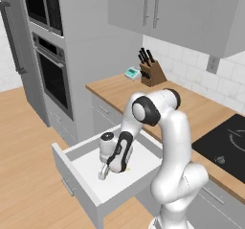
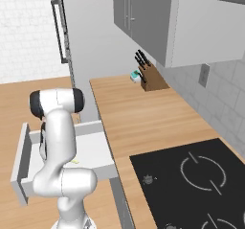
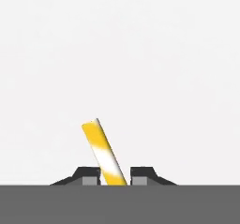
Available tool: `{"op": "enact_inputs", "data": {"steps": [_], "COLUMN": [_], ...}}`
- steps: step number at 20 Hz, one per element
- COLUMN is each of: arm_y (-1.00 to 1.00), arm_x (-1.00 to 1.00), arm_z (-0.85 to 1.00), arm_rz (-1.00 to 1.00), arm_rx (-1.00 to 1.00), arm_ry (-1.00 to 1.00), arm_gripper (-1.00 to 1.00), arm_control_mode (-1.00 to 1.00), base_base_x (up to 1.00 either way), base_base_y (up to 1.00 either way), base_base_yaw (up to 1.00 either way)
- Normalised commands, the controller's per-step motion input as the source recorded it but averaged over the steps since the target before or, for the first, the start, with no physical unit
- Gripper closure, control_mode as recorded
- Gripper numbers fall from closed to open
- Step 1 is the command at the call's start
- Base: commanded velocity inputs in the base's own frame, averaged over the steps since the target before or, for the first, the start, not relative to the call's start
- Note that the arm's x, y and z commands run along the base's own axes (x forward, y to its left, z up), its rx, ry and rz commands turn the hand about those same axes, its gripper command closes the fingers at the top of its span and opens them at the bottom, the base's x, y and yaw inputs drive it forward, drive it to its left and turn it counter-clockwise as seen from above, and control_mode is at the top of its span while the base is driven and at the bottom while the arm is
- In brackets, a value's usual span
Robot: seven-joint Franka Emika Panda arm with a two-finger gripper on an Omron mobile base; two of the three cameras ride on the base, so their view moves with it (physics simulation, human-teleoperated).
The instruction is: Take a straw from the drawer in front and place it inside the glass cup on the dining counter.
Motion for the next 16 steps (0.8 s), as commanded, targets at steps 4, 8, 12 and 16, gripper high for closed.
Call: {"op": "enact_inputs", "data": {"steps": [4,8,12,16], "arm_y": [0.0,0.0,0.0,0.0], "arm_x": [-0.08,-0.12,-0.14,-0.1], "arm_z": [0.46,0.98,1.0,1.0], "arm_rz": [-0.06,-0.06,-0.05,-0.09], "arm_rx": [0.07,0.09,0.11,0.11], "arm_ry": [-0.02,-0.05,-0.04,-0.08], "arm_gripper": [1.0,1.0,1.0,1.0], "arm_control_mode": [-1.0,-1.0,-1.0,-1.0], "base_base_x": [0.0,0.0,0.0,0.0], "base_base_y": [0.0,0.0,0.0,0.0], "base_base_yaw": [0.0,0.0,0.0,0.0]}}
